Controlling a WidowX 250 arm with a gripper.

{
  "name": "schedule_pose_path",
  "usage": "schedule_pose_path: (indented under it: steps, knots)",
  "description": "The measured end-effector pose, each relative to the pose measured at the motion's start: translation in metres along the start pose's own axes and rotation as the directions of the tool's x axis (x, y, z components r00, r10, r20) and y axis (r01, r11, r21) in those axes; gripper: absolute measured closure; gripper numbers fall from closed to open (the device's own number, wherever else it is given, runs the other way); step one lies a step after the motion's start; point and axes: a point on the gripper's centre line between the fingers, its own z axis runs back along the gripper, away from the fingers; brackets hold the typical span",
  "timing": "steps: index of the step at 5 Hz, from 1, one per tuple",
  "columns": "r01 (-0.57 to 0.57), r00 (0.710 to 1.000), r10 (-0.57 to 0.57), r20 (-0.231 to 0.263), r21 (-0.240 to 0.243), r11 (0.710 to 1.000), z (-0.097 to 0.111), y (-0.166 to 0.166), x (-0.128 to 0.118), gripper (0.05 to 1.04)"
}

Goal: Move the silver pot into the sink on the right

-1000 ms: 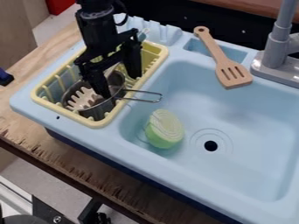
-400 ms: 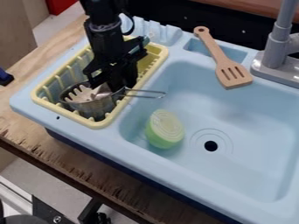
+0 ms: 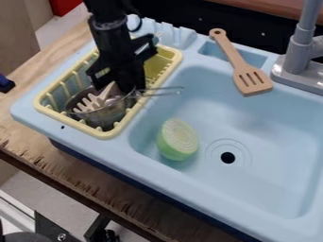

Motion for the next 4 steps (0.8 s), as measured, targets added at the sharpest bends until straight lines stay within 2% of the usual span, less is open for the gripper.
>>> schedule_pose_path:
  steps: [1, 2, 3, 4]
  knots:
    - [-0.004, 0.999, 0.005, 0.05, -0.029, 1.0, 0.016, -0.002, 0.0, 1.003]
    - [0.078, 0.991, -0.08, 0.108, 0.021, 0.997, 0.02, -0.004, -0.004, 1.017]
    - [0.073, 0.984, -0.075, 0.16, 0.019, 0.997, 0.034, -0.006, -0.011, 1.021]
    - [0.089, 0.965, -0.115, 0.234, 0.119, 0.989, 0.036, -0.011, -0.026, 1.022]
